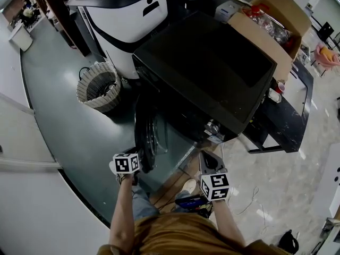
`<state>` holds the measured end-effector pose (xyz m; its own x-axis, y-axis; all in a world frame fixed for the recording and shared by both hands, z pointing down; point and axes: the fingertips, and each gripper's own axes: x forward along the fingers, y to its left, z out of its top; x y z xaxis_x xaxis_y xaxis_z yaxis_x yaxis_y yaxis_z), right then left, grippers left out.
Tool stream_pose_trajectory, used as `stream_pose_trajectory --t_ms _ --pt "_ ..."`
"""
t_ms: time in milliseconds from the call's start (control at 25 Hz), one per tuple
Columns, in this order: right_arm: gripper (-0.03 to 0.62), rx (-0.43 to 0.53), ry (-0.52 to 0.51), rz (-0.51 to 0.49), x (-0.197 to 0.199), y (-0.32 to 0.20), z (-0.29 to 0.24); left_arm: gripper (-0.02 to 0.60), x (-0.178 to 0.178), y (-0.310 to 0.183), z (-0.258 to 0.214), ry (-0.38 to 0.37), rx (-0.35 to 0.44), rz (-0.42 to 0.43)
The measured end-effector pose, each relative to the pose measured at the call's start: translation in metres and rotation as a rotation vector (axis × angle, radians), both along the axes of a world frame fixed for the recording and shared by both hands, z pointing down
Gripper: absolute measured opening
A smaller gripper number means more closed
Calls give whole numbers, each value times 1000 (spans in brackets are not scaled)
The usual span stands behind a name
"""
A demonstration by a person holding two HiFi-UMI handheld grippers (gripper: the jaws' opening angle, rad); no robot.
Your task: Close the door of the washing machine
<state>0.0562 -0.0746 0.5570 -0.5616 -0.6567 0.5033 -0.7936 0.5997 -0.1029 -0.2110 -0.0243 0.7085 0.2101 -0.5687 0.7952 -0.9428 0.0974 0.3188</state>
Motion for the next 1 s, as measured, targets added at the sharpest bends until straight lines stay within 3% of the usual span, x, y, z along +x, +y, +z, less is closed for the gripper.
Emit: stream_pose_trajectory --t_ms 1000 --pt "12 7 -15 35 20 -6 -2 150 42 -18 0 55 -25 36"
